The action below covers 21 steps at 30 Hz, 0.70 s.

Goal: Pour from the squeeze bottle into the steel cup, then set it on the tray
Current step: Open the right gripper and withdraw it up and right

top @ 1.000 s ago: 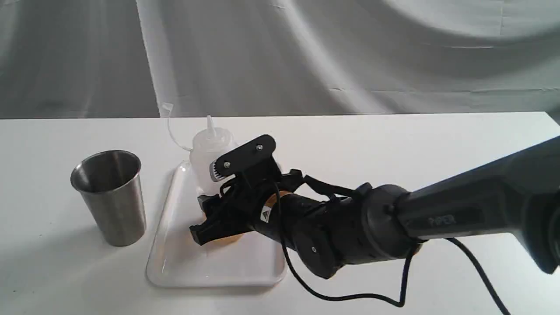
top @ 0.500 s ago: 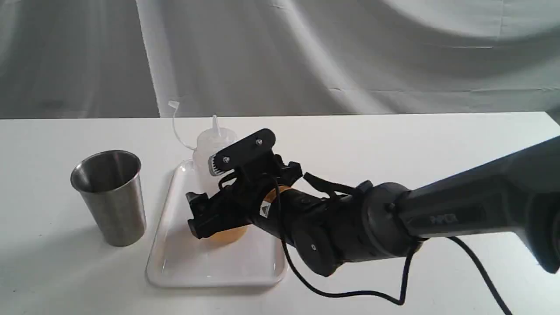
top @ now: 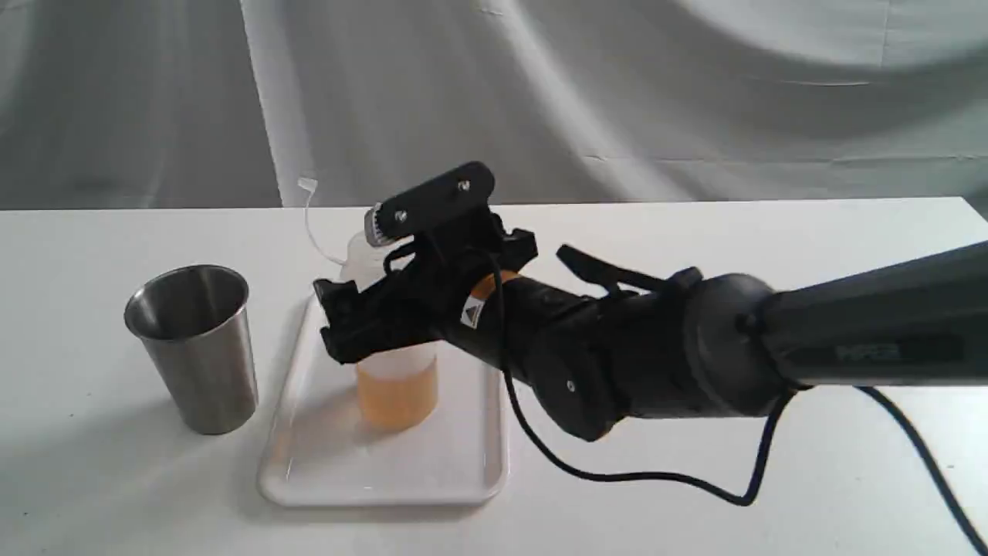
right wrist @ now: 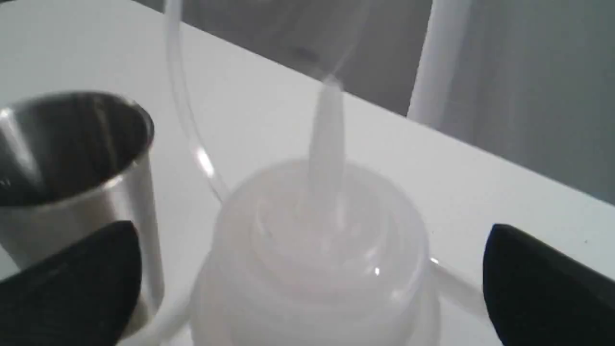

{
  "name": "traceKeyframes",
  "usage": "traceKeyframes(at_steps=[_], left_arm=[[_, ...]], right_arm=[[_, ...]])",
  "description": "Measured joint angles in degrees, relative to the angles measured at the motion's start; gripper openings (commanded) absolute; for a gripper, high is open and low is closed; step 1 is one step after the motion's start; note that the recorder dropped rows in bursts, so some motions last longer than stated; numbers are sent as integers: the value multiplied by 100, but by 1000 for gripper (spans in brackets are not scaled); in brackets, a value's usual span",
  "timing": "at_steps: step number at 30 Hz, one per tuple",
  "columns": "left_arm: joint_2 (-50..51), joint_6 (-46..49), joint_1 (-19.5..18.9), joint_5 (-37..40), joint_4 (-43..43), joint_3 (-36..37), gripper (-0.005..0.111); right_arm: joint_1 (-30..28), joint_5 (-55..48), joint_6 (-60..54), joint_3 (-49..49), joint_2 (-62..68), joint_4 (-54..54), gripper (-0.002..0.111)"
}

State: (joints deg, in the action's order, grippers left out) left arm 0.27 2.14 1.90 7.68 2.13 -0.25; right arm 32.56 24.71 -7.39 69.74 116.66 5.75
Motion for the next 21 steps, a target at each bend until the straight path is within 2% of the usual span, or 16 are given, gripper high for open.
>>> traceKeyframes(at_steps=[6, 13, 21], left_arm=[[0, 0, 0, 0, 0, 0, 8], [0, 0, 0, 0, 0, 0, 8], [0, 0, 0, 0, 0, 0, 8]], right_arm=[[0, -713, -87, 0, -902, 12, 95], [0, -2005, -144, -31, -2084, -266, 95], [0, -2030, -136, -1359, -3727, -337, 94]])
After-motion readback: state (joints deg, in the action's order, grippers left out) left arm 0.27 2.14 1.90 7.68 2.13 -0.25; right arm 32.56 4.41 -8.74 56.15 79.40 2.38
